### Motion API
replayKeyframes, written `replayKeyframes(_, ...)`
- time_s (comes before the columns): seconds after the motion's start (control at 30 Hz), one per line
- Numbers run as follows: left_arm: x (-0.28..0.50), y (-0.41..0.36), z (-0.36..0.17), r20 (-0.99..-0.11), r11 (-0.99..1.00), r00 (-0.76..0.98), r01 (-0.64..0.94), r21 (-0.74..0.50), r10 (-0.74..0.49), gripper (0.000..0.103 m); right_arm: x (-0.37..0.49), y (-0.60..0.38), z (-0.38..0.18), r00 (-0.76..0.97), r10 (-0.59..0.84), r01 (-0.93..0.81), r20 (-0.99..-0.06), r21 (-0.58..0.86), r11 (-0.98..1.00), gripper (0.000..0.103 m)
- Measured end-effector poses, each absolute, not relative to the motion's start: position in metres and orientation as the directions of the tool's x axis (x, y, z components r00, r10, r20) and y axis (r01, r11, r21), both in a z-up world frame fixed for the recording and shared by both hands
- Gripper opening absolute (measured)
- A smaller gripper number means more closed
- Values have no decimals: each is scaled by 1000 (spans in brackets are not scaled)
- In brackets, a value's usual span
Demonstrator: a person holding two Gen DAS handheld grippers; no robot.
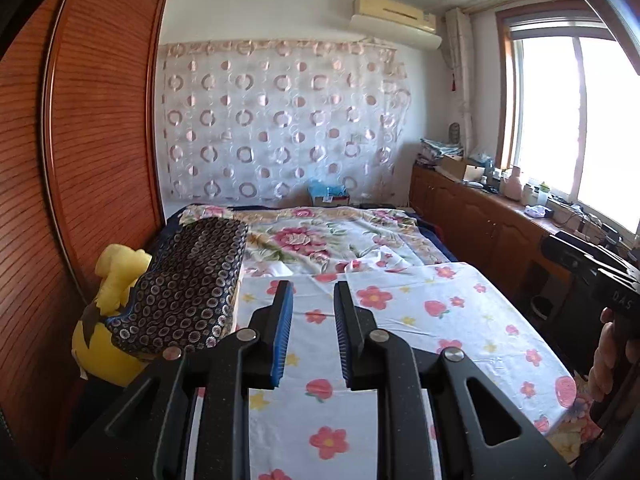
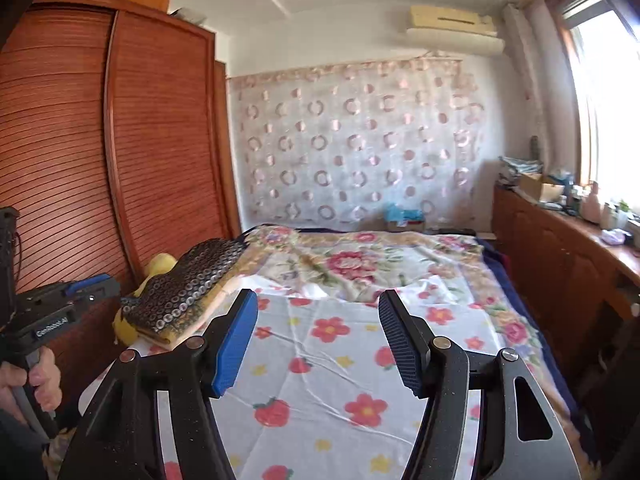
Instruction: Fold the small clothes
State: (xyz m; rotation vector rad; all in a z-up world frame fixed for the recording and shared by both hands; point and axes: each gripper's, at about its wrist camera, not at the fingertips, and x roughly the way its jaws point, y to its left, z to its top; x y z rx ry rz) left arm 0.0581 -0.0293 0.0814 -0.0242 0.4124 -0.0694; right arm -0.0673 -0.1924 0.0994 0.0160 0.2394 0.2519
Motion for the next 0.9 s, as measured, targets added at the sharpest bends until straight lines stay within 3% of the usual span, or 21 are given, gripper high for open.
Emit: replayKeyframes(0.9, 52, -42, 92, -374, 998, 925, 65, -22, -68, 22, -74, -163, 99, 956, 193, -184, -222, 61, 981, 65)
